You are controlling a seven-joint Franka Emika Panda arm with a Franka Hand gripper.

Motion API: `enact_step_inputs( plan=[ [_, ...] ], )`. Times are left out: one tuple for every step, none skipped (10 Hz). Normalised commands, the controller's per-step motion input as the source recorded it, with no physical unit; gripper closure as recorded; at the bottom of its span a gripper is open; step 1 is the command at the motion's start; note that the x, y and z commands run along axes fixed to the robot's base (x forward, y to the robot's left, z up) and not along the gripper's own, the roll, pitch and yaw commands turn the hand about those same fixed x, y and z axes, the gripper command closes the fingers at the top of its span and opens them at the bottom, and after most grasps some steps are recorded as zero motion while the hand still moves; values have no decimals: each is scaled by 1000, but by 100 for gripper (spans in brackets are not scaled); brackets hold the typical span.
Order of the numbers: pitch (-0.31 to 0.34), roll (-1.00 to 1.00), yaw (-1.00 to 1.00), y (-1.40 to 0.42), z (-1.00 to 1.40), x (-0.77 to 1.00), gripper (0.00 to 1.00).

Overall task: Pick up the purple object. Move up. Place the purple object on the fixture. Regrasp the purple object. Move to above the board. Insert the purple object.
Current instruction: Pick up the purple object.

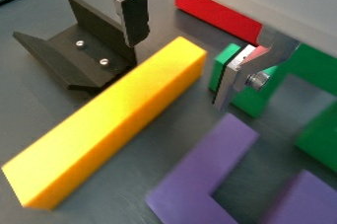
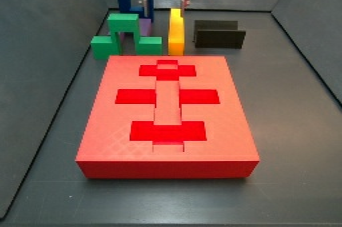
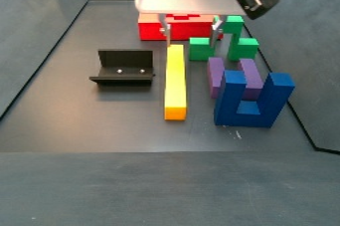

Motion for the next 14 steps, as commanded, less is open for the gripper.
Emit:
enact_step_inputs(
  plan=[
    [-233,-104,0,0,0,-531,0],
    [-243,-90,0,0,-89,-566,0],
    [-224,-63,0,0,-103,-460,0],
    [-164,-17,0,-11,-146,-306,0],
    [-87,0,0,-20,-160,-131,0],
    [0,97,-54,-31,-203,0,0],
    [0,69,0,0,-371,49,0],
    [0,74,0,-17,-369,0,0],
    [0,10,0,0,-283,9,0],
    [0,0,0,0,-203,0,0],
    [0,0,0,0,-203,-14,0],
    [-19,0,43,0,-160,-86,0],
    [-50,0,51,-49,-200,0,0],
    [-71,0,63,-6,-271,0,0]
  ],
)
